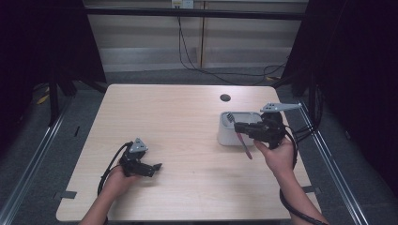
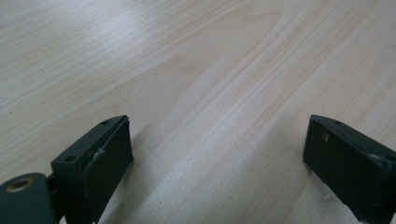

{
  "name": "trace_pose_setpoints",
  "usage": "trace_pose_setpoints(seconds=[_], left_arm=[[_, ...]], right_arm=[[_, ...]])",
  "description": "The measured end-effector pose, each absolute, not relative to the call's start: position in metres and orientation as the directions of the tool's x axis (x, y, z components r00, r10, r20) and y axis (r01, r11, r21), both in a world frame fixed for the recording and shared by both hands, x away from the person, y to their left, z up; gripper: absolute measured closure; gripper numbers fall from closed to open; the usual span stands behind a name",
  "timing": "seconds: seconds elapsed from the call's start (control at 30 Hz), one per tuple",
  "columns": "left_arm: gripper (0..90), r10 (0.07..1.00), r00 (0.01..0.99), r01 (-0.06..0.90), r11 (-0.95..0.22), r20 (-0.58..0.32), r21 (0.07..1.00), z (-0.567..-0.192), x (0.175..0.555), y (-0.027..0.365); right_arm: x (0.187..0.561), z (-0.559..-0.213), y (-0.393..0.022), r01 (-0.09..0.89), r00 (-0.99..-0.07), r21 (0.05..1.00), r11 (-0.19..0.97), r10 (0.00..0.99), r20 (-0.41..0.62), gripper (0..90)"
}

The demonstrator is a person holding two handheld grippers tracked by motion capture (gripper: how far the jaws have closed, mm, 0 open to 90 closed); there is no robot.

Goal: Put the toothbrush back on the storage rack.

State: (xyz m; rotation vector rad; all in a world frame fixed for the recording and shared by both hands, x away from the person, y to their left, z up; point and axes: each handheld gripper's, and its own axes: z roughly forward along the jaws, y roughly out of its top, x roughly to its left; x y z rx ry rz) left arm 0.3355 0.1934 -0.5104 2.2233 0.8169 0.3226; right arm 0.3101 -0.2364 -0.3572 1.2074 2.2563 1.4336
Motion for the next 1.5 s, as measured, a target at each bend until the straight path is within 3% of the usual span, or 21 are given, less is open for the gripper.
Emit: trace_pose_setpoints(seconds=[1.5], left_arm=[[7.6, 0.643, 0.766, 0.459, -0.529, -0.016, 0.714, -0.51, 0.335, 0.193]], right_arm=[[0.32, -0.325, -0.255, 0.461, -0.593, 0.885, 0.062, 0.763, 0.256, 83.7]])
